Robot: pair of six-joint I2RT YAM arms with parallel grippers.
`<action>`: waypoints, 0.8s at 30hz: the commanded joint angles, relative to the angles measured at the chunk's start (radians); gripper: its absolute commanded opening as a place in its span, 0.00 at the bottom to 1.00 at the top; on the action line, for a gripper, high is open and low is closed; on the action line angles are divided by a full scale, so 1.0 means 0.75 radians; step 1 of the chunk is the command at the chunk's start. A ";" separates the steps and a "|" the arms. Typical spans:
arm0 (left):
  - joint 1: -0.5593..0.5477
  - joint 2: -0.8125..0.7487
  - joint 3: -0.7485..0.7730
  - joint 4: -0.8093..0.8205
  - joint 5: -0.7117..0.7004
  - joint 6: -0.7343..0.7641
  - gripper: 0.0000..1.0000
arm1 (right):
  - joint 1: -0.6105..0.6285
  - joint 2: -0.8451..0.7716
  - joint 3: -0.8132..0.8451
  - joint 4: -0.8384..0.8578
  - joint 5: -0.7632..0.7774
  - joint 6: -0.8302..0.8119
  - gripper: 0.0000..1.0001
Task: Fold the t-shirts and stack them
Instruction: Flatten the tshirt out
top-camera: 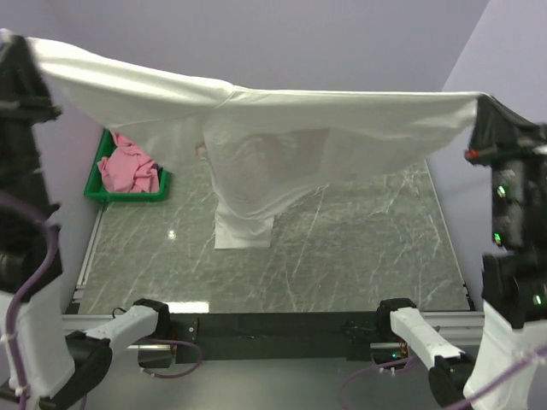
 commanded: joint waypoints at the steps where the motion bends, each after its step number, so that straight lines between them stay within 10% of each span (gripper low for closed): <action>1: 0.013 -0.124 0.088 0.053 0.085 0.077 0.01 | -0.020 -0.102 0.046 0.070 -0.010 -0.085 0.00; 14: 0.011 -0.025 0.189 0.077 0.101 0.231 0.01 | -0.020 -0.094 0.177 -0.088 -0.235 -0.147 0.00; 24: 0.011 0.290 -0.385 0.255 0.189 0.272 0.01 | -0.020 0.153 -0.254 -0.088 -0.250 -0.157 0.00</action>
